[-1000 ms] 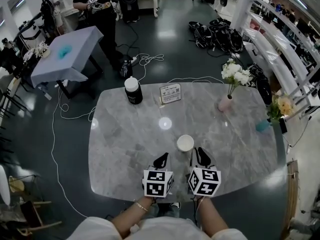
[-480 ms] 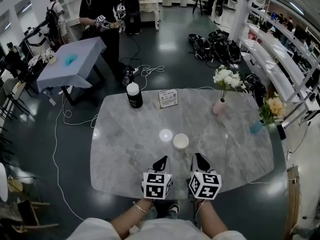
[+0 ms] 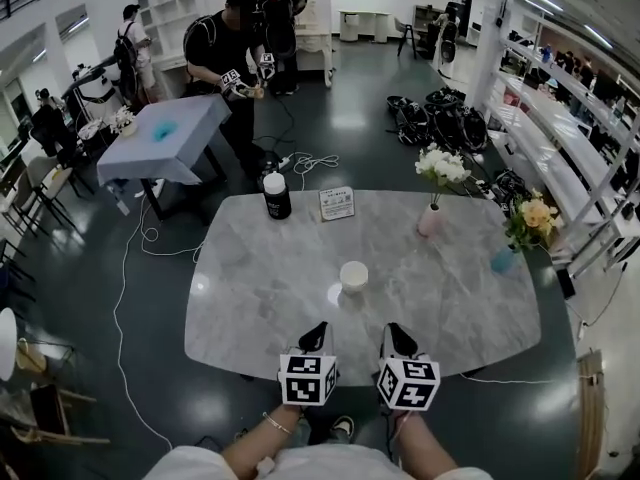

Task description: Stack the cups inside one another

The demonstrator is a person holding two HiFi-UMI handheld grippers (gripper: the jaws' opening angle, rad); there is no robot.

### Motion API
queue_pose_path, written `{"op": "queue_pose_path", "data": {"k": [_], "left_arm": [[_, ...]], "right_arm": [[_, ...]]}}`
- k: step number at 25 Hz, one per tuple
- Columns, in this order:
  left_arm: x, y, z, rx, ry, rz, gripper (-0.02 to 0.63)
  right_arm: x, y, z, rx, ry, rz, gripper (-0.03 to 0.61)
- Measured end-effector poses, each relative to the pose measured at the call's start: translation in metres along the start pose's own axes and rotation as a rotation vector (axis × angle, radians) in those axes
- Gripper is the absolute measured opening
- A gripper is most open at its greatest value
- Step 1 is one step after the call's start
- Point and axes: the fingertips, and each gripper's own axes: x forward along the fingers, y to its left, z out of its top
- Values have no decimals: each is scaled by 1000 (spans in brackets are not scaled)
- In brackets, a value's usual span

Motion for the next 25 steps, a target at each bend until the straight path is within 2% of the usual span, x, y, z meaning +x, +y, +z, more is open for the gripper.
{"op": "queue_pose_path", "data": {"k": [7, 15, 25], "left_arm": [[-32, -9, 2, 10, -28, 33, -5], [-38, 0, -7, 31, -23, 6, -5], [-41, 12, 2, 14, -57, -3, -5]], "right_arm": [[-25, 3, 0, 24, -24, 8, 23], [-25, 11, -4, 76, -59, -32, 23], [-24, 23, 2, 46, -65, -43, 23]]}}
